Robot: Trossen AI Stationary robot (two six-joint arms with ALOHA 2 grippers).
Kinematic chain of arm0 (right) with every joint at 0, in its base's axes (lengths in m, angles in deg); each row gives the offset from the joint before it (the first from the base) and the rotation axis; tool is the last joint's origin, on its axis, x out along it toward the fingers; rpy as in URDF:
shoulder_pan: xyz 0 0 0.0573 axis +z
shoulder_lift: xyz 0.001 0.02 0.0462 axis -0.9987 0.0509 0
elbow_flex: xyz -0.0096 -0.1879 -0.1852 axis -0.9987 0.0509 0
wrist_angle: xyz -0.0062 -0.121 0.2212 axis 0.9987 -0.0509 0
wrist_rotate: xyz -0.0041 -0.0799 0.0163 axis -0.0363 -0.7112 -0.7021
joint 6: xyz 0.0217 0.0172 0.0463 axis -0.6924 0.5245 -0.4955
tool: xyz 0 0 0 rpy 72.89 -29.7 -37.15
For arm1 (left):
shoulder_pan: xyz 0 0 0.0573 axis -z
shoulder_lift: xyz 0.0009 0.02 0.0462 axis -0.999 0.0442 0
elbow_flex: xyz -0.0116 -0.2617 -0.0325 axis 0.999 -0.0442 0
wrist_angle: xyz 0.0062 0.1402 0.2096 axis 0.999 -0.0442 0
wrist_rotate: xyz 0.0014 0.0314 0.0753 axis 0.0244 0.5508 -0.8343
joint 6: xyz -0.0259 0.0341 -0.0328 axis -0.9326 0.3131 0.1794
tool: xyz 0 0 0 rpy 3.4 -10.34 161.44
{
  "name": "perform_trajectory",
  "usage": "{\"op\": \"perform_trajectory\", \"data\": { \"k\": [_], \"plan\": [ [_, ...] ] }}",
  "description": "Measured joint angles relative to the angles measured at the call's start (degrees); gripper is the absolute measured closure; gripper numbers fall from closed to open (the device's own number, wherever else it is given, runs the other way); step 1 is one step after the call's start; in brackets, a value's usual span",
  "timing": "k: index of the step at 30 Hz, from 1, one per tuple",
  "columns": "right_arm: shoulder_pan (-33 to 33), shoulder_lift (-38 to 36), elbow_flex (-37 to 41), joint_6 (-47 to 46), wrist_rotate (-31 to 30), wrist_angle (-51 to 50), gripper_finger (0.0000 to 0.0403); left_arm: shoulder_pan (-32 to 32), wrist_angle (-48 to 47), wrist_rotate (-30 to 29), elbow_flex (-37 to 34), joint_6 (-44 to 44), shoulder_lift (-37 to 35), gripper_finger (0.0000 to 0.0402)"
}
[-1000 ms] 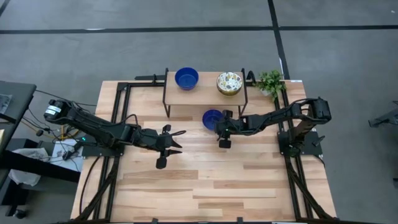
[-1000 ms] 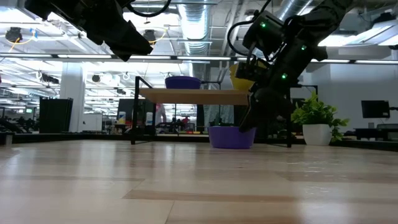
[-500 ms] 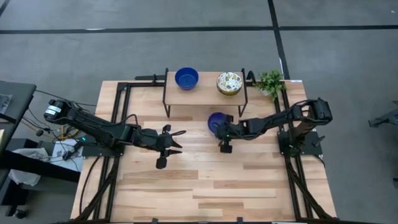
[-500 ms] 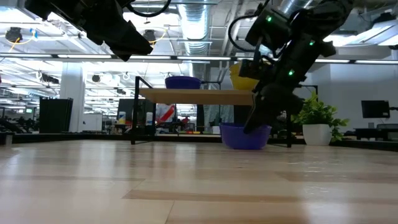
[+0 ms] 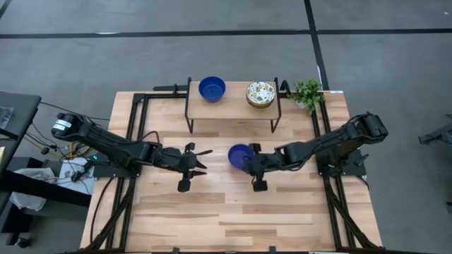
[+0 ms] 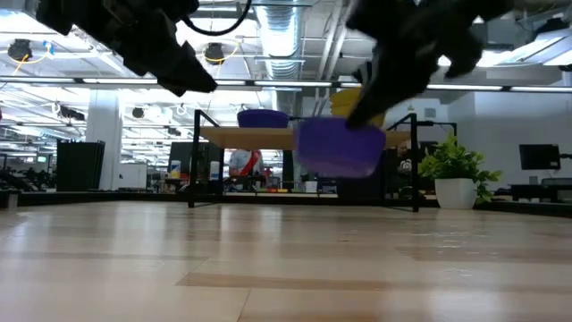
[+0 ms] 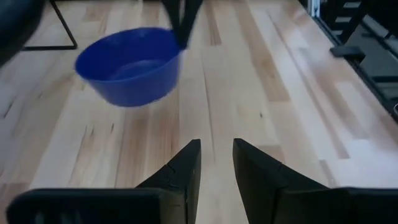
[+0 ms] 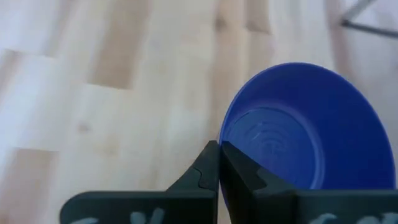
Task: Pick & Place Mini bowls
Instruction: Stack the blue bowl on the blue bowl on the shelf
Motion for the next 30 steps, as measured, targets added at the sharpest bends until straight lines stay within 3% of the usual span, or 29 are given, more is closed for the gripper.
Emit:
{"op": "perform_trajectory", "data": {
  "k": [6, 16, 30],
  "plan": [
    [3.8, 0.0, -3.4, 0.6, 3.8, -0.7, 0.0403, 0.0, 3.8, 0.0, 0.0, 4.9, 5.4, 0.0309],
    [7.1, 0.0, -3.9, -1.8, 8.2, -0.9, 0.0403, 0.7, 15.9, -2.8, 0.0, 26.5, 16.6, 0.0309],
    [8.4, 1.7, -3.8, -3.3, 14.1, -0.9, 0.0403, 4.9, 26.2, -11.4, 1.9, 49.6, 27.6, 0.0307]
  ]
}}
